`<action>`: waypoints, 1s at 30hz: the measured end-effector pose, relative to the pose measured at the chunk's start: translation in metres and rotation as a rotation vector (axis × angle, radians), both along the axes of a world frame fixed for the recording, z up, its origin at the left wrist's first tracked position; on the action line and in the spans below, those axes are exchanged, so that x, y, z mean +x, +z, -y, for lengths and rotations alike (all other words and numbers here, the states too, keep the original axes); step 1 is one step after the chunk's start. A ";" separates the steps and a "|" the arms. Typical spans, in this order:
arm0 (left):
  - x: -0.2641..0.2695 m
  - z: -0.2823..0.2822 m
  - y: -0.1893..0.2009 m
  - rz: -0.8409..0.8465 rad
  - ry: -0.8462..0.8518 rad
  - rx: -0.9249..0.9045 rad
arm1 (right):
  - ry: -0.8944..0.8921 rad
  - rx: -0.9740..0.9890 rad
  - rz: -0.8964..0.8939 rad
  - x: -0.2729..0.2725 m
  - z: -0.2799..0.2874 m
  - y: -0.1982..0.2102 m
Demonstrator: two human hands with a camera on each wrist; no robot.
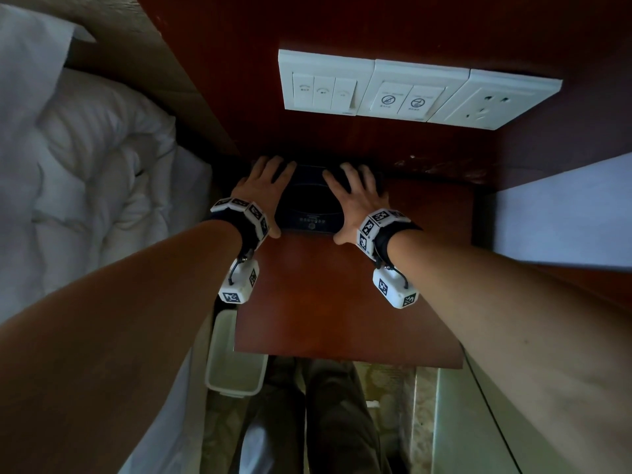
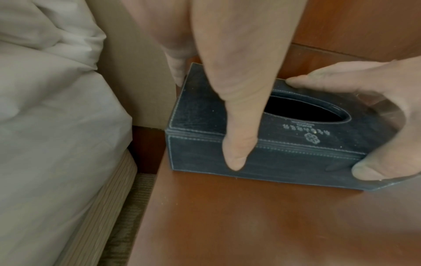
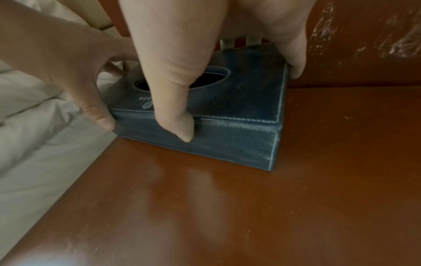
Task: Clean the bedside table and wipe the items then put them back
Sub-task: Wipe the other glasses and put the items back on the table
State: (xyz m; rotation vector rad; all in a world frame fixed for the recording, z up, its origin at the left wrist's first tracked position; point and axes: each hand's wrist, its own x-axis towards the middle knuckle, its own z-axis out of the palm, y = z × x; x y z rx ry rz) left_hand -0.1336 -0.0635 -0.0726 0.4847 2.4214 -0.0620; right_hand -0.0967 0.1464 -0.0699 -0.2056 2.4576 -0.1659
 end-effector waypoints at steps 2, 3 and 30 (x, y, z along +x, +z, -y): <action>0.002 0.000 -0.001 -0.002 0.008 -0.002 | 0.001 0.001 -0.002 0.000 0.000 0.000; 0.003 0.000 -0.001 -0.005 0.012 -0.009 | 0.003 0.003 -0.004 0.000 -0.001 0.000; 0.191 0.133 0.295 -0.064 0.244 0.028 | 0.183 -0.052 -0.088 0.145 0.160 0.279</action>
